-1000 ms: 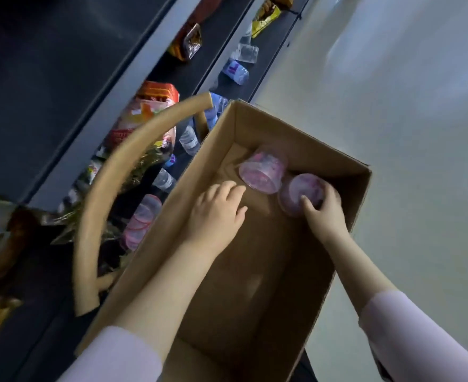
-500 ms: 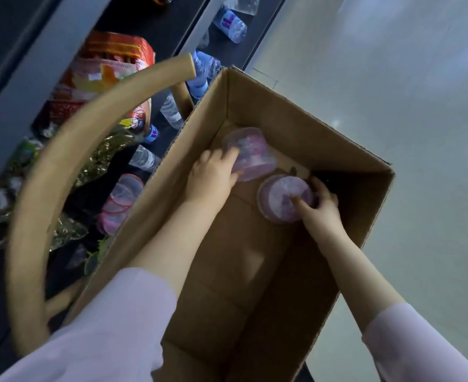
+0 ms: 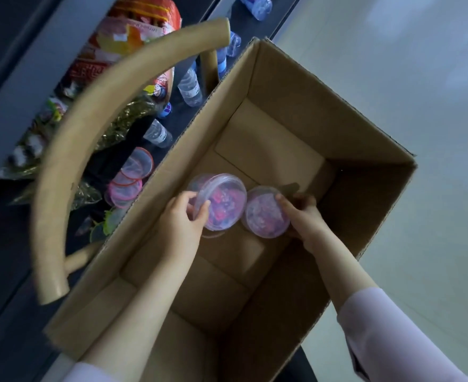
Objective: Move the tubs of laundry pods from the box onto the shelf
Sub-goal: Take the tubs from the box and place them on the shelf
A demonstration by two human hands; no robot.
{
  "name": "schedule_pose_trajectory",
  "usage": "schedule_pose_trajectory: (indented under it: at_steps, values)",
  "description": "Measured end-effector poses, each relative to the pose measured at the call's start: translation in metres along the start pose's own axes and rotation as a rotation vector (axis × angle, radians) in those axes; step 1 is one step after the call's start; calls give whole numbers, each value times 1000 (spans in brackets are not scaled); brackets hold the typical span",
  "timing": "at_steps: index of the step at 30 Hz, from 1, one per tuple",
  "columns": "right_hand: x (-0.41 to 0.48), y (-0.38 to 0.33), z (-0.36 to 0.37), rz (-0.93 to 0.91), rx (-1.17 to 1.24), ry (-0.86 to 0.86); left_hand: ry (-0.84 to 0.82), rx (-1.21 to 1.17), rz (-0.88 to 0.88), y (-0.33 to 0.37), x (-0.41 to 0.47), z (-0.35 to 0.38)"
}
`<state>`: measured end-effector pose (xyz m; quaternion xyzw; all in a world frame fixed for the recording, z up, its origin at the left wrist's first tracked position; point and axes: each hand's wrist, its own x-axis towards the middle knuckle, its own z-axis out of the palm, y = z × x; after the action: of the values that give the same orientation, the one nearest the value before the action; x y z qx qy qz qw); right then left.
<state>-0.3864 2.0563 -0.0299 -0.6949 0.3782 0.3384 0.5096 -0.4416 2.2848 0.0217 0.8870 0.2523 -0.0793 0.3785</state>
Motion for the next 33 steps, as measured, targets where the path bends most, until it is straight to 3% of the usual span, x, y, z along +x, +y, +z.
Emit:
schedule_pose_trajectory:
  at_steps: [5,8,21,33]
  values:
    - [0,1,6,2,94,-118,26,-110,-118,-20,-2,1]
    - [-1,7,4,13,137,-140,-37,-198,-201,-25,2,3]
    - [-10,7,23,99,30,-186,-107,-640,-627,-52,-6,16]
    - [-41,9,7,-16,-49,-133,8,-652,-644,-47,-16,4]
